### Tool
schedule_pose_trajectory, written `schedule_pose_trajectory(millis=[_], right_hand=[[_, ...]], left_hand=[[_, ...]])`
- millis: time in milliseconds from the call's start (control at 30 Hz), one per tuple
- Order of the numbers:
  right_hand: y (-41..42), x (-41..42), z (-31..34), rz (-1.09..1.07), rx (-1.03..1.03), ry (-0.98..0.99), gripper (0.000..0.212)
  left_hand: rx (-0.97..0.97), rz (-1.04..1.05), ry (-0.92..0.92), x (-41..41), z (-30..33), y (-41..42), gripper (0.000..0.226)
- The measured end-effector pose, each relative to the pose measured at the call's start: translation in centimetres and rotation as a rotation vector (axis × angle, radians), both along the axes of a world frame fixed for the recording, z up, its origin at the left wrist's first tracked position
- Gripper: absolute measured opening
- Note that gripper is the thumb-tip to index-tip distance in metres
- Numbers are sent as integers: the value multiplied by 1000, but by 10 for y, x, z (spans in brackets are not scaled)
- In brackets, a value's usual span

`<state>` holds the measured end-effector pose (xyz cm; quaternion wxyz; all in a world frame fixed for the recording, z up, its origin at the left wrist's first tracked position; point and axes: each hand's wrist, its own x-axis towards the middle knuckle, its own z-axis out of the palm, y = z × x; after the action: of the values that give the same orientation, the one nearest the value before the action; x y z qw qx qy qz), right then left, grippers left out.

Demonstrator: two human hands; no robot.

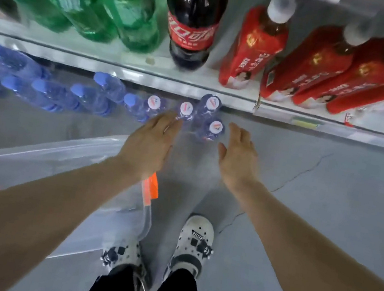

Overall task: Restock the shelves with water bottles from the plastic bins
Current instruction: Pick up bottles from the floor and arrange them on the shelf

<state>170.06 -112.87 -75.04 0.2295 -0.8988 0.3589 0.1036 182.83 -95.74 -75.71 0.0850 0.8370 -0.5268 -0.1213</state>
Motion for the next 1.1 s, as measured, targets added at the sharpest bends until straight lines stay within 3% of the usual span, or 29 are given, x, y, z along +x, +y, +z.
schedule_pose_trajectory(millis=[300, 433, 600, 733, 867, 1100], right_hand=[[3, 26, -107, -169, 179, -193, 34], [2, 25, -113, -202, 213, -261, 31], [-5, 21, -88, -251, 308, -202, 22], [-8, -1, -23, -307, 309, -222, 14], [-10, -22, 78, -268, 326, -254, 14], [-37, -31, 310, -174, 430, -307, 2]], left_hand=[[36, 69, -16, -1, -93, -19, 88], [22, 82, -28, -5, -95, -19, 89], [124, 85, 57, 1, -76, -23, 91], [330, 111, 200, 8, -32, -27, 83], [405, 137, 379, -9, 48, -23, 82], [247, 106, 610, -45, 248, -16, 96]])
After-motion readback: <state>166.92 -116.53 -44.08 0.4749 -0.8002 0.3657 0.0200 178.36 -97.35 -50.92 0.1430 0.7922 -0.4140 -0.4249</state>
